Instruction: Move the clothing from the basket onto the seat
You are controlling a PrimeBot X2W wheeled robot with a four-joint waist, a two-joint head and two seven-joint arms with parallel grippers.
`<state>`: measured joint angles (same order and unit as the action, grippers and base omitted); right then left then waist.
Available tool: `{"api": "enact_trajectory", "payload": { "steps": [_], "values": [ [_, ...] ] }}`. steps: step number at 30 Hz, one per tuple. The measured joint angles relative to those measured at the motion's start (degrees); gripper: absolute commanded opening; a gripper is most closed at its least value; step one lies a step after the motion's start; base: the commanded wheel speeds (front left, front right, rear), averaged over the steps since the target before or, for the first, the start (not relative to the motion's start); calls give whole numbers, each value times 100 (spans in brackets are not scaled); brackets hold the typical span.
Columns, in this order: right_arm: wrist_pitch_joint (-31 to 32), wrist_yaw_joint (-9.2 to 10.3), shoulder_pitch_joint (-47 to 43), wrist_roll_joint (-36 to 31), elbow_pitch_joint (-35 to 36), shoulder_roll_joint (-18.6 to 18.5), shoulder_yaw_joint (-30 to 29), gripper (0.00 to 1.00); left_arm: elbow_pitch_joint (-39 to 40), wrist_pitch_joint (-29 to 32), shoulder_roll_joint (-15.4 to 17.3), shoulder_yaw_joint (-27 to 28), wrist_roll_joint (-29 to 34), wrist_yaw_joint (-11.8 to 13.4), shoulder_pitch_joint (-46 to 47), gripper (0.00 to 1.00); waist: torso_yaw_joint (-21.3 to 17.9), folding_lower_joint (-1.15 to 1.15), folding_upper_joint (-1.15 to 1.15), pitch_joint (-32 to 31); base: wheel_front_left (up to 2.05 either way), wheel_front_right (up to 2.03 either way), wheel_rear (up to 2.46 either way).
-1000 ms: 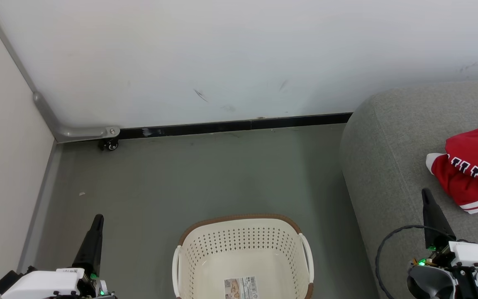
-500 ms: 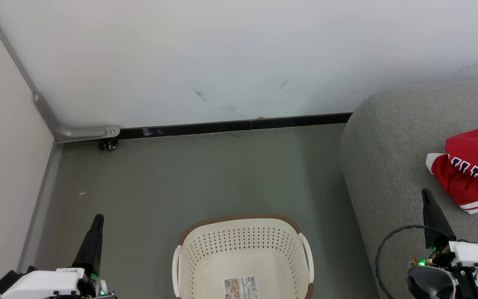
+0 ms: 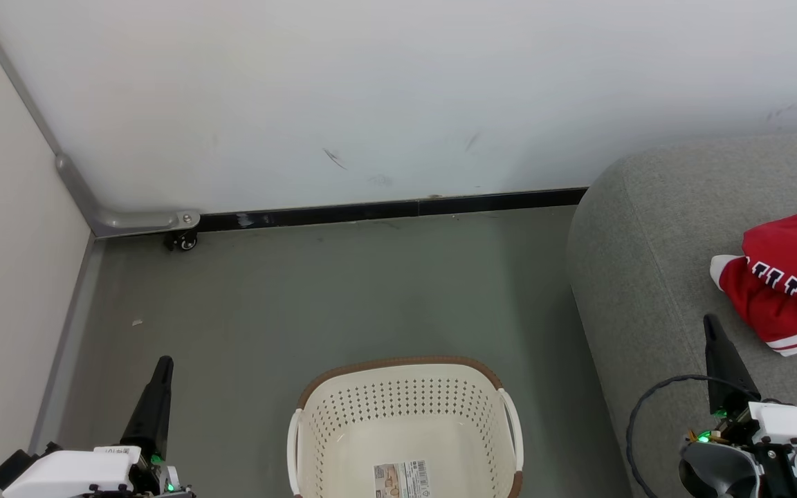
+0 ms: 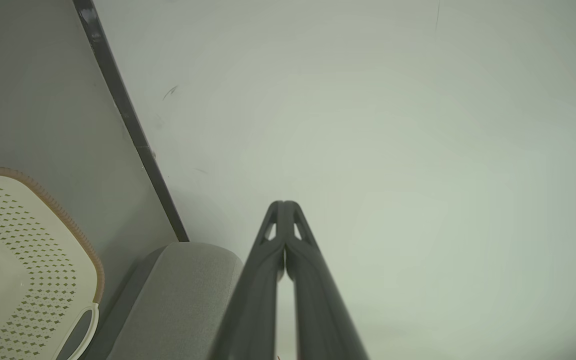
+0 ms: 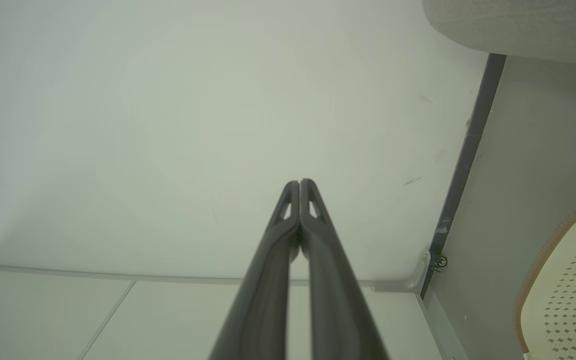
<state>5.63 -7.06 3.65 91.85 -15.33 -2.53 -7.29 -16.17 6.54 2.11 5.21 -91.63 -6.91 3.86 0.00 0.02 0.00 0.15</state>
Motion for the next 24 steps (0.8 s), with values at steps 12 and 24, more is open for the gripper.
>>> {"api": "enact_trajectory", "payload": {
  "steps": [12, 24],
  "values": [
    [1, 0, 0, 0, -1, 0, -1, 0, 16, 0, 0, -2, 0, 0, 0, 0, 0, 0, 0, 0, 0, 0, 0],
    [1, 0, 0, 0, -2, 0, -3, 0, 20, 0, -1, -3, 0, 0, 0, 0, 0, -1, 0, 1, 0, 0, 0]
  ]
}}
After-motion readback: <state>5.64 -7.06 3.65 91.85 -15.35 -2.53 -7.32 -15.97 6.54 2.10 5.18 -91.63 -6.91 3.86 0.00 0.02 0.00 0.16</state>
